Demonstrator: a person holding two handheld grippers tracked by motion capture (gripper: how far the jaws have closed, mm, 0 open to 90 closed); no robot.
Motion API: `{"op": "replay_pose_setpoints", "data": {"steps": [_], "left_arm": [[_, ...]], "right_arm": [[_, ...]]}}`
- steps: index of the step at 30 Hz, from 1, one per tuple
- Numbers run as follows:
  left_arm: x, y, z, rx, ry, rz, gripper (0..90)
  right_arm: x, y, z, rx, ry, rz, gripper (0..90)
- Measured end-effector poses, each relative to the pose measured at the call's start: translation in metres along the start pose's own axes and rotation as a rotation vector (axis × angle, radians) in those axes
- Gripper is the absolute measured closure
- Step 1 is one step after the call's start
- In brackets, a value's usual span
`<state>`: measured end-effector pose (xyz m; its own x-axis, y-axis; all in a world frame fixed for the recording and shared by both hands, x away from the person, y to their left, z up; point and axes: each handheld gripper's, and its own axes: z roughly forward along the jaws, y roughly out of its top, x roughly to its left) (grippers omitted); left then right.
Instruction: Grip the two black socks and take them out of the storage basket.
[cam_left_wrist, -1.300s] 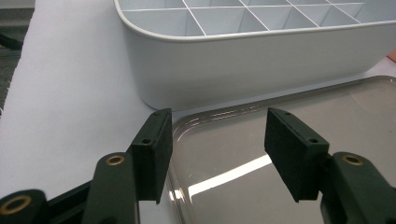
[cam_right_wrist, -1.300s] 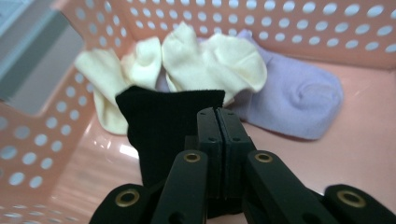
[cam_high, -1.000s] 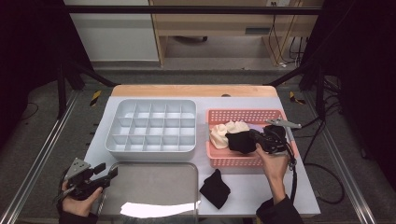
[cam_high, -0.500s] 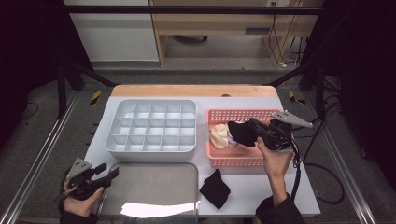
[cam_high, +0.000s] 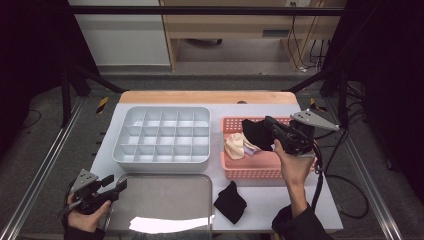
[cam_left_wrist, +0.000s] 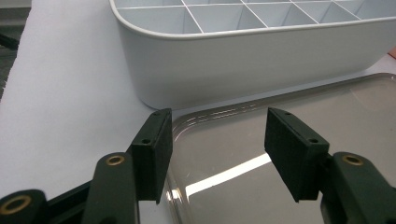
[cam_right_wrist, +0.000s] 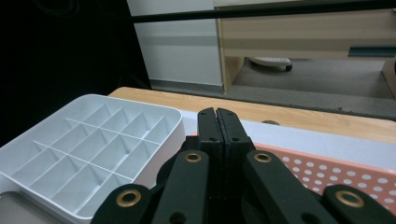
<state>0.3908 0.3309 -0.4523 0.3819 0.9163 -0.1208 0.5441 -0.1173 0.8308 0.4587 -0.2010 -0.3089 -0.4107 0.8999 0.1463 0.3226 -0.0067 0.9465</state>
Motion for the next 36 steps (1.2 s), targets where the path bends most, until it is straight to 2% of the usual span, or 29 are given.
{"op": "replay_pose_setpoints", "data": {"steps": [6,13,14,20,25,36], "left_arm": [[0.000,0.000,0.000,0.003,0.001,0.002,41.0],[0.000,0.000,0.000,0.004,0.001,0.001,41.0],[0.000,0.000,0.000,0.005,0.001,0.001,41.0],[0.000,0.000,0.000,0.005,0.002,0.003,41.0],[0.000,0.000,0.001,0.005,0.001,0.003,41.0],[0.000,0.000,0.000,0.001,0.001,-0.001,40.8]], "right_arm": [[0.007,0.005,-0.019,-0.028,0.027,-0.016,89.6],[0.016,0.004,-0.041,-0.045,0.055,-0.041,89.6],[0.021,0.003,-0.049,-0.046,0.068,-0.050,89.6],[0.031,0.001,-0.065,-0.054,0.101,-0.060,89.6],[0.040,-0.009,-0.076,-0.047,0.127,-0.072,89.6],[0.042,-0.040,-0.091,0.002,0.157,-0.059,89.6]]}}
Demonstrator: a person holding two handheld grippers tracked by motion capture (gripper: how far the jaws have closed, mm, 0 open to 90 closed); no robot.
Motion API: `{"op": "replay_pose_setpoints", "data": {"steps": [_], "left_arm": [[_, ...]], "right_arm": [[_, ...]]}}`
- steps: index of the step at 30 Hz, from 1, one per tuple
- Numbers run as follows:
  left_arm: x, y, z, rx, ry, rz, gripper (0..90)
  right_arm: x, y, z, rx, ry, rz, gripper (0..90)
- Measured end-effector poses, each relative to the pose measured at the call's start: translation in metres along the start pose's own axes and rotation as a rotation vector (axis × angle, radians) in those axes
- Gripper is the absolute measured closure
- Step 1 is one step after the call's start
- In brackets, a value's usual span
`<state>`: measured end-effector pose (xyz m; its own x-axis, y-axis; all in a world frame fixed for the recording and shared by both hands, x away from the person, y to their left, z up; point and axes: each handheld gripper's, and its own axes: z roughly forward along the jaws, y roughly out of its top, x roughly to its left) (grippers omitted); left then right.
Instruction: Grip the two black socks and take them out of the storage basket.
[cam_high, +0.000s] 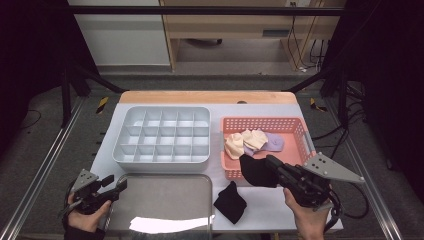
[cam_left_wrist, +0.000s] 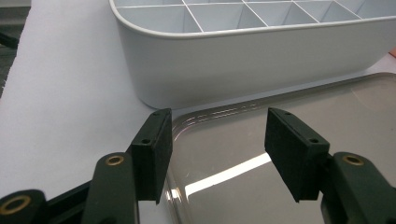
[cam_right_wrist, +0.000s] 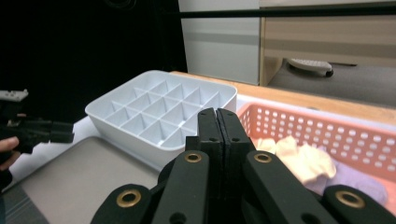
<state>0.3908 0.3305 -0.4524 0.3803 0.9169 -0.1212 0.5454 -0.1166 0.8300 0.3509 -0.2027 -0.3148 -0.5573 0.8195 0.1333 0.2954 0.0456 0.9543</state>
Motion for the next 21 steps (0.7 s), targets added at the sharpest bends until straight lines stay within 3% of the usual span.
{"op": "replay_pose_setpoints", "data": {"steps": [11,16,21], "left_arm": [[0.000,0.000,-0.001,-0.007,-0.006,-0.001,40.4],[-0.001,0.001,-0.001,-0.010,-0.011,-0.001,40.1],[-0.002,0.001,-0.001,-0.009,-0.009,0.001,39.8]], "right_arm": [[-0.012,-0.037,-0.013,0.082,-0.023,0.057,89.6],[-0.020,-0.055,-0.015,0.119,-0.068,0.087,89.6],[-0.031,-0.078,-0.005,0.196,-0.118,0.101,89.6]]}}
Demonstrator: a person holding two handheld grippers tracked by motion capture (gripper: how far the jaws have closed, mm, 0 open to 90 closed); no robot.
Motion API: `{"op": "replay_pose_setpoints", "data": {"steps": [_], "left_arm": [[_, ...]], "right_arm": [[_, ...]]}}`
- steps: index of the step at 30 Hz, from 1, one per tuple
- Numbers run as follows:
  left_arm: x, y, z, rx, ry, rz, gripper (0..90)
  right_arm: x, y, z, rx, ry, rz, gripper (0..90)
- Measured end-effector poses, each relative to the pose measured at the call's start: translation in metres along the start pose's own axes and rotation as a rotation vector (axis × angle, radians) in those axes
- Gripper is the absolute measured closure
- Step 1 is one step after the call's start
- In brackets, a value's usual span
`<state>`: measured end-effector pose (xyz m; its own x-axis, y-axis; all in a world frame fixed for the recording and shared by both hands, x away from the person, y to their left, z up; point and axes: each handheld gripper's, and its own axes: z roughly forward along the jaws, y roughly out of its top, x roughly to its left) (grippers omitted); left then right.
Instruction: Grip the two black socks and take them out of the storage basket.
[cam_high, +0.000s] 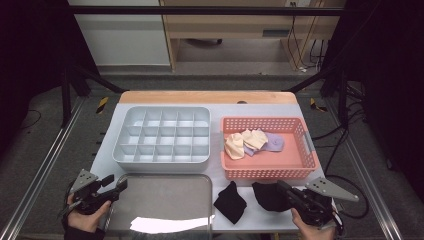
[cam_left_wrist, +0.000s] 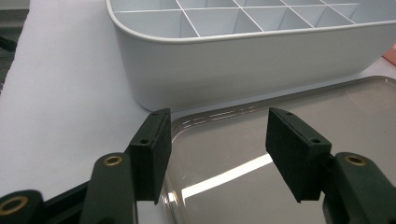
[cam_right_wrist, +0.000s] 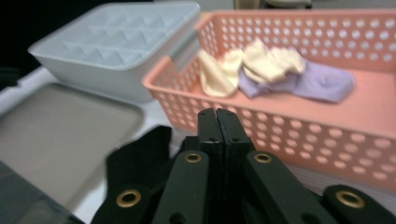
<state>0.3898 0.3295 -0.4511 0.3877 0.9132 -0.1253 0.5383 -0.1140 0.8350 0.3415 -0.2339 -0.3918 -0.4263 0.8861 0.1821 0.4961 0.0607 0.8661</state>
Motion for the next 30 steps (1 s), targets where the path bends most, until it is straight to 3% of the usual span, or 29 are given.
{"op": "replay_pose_setpoints", "data": {"steps": [9,16,19,23,30], "left_arm": [[0.000,0.000,0.001,0.000,0.006,0.004,39.6],[-0.001,0.000,0.001,-0.001,0.003,0.009,39.6],[-0.001,0.000,0.001,0.000,0.002,0.007,39.6],[0.000,0.000,0.000,-0.007,-0.002,0.004,39.6],[-0.002,0.003,0.001,-0.017,-0.006,-0.002,39.6]], "right_arm": [[-0.013,-0.022,0.040,0.103,-0.062,0.000,89.4],[-0.023,-0.036,0.061,0.163,-0.081,0.006,88.2],[-0.024,-0.040,0.068,0.194,-0.107,0.001,83.3],[-0.025,-0.039,0.067,0.171,-0.130,-0.008,74.8],[-0.020,-0.024,0.054,0.054,-0.127,-0.015,64.3]]}}
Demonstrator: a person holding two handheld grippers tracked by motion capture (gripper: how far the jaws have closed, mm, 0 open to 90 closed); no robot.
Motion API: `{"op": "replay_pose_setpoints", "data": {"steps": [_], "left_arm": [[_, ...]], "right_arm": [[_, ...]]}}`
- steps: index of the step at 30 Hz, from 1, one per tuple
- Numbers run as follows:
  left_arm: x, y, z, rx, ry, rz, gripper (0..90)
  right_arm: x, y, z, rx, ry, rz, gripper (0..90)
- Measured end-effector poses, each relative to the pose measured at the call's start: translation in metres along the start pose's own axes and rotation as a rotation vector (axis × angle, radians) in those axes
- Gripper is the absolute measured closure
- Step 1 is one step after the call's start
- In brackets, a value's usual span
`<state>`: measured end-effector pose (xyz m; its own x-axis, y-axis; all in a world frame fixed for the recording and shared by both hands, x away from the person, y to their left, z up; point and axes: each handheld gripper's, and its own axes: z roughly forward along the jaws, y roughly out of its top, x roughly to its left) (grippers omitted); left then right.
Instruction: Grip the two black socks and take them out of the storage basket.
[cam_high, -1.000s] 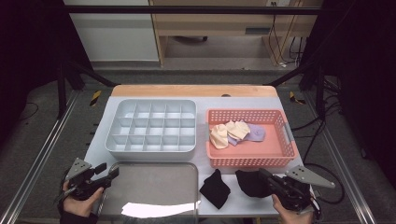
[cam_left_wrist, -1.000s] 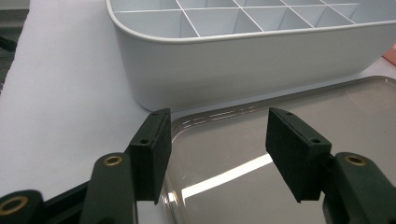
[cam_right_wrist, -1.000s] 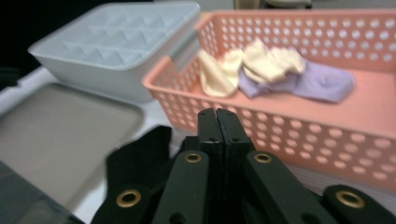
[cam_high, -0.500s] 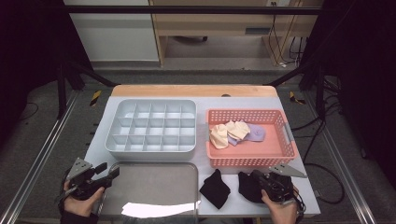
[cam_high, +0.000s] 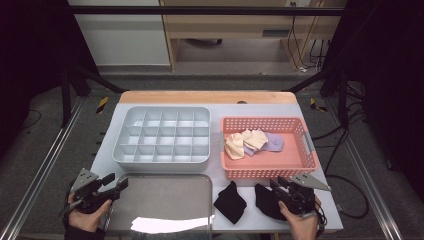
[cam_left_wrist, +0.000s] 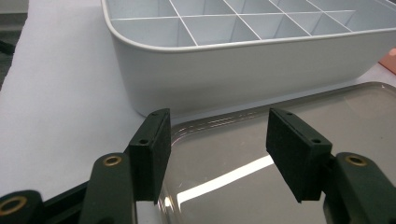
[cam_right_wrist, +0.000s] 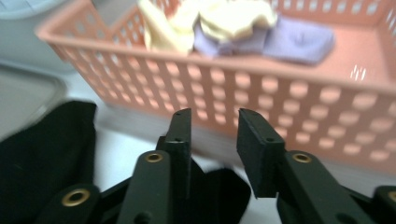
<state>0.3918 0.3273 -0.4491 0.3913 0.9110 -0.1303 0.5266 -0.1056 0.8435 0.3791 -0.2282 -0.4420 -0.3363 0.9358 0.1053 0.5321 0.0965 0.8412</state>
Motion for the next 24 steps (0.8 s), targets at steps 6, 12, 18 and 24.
{"op": "replay_pose_setpoints", "data": {"steps": [6,12,18,24], "left_arm": [[-0.002,0.003,0.001,-0.011,-0.003,-0.001,39.5],[-0.005,0.004,0.001,-0.013,-0.010,0.005,39.6],[-0.010,0.006,0.002,-0.016,-0.020,0.014,39.8],[-0.015,0.006,0.004,-0.019,-0.021,0.024,40.1]], "right_arm": [[0.016,0.009,-0.004,-0.031,0.043,-0.056,63.6],[0.041,0.012,0.001,-0.014,0.124,-0.091,64.2],[0.065,0.009,0.008,0.002,0.200,-0.124,64.4],[0.090,0.000,0.024,0.064,0.266,-0.157,64.9]]}}
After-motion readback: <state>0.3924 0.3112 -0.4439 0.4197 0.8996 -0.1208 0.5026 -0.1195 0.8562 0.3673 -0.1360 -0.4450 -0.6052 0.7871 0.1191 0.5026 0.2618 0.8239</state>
